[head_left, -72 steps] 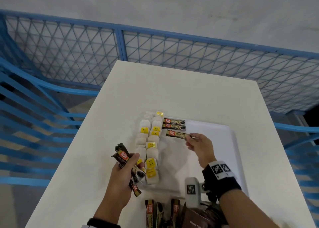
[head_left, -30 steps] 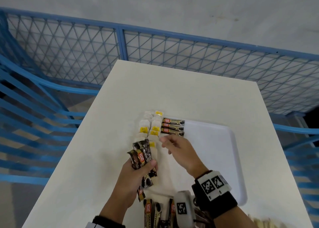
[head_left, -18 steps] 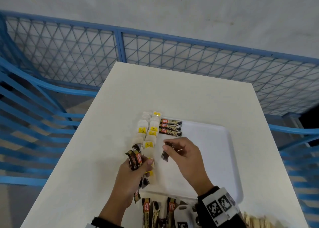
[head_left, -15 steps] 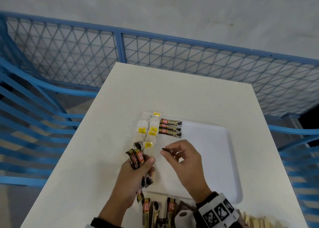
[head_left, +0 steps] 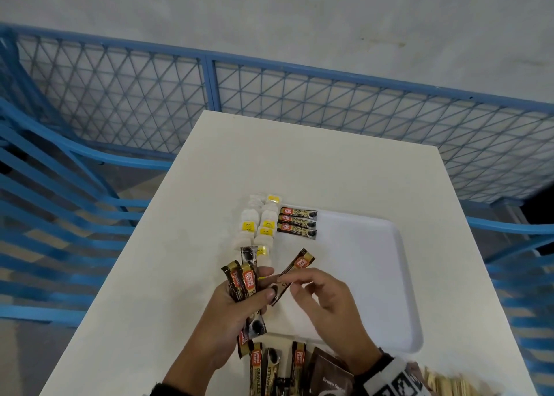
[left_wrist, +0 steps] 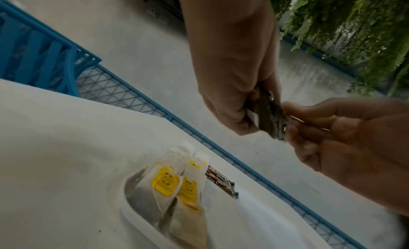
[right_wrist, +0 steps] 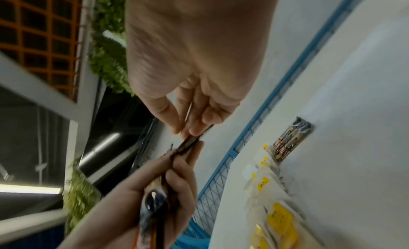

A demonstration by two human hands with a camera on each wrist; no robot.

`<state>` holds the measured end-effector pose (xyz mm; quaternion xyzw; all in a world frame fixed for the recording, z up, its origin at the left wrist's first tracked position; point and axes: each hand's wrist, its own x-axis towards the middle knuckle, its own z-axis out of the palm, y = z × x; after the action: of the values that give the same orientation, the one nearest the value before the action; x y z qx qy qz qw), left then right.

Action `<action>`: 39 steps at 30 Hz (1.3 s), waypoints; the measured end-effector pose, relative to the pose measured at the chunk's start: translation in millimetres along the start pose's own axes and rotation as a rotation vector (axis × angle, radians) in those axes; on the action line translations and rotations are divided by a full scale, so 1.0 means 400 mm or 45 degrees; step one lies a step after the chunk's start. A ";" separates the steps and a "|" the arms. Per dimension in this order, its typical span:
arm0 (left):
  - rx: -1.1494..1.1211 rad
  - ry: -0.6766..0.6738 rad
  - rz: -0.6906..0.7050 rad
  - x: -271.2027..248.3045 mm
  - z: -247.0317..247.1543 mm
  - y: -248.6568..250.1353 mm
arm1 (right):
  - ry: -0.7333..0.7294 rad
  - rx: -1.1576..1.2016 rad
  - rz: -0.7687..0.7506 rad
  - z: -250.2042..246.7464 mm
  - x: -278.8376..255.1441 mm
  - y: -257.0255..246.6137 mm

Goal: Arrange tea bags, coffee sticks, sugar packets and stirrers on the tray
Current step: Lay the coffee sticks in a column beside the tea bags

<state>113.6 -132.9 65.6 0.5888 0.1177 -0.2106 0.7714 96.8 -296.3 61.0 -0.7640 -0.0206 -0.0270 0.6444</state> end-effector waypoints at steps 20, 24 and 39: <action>0.002 0.198 0.043 0.030 -0.031 -0.012 | -0.063 0.525 0.766 -0.041 0.038 0.010; 0.082 0.122 -0.011 0.026 -0.006 -0.022 | -0.094 0.583 0.819 0.003 0.040 0.006; 0.155 0.229 0.010 0.048 -0.030 -0.009 | -0.149 0.293 0.739 -0.043 0.047 0.022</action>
<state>129.9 -125.9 50.9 0.6515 0.1712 -0.1605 0.7214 116.1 -315.0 56.6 -0.6602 0.1583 0.2045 0.7051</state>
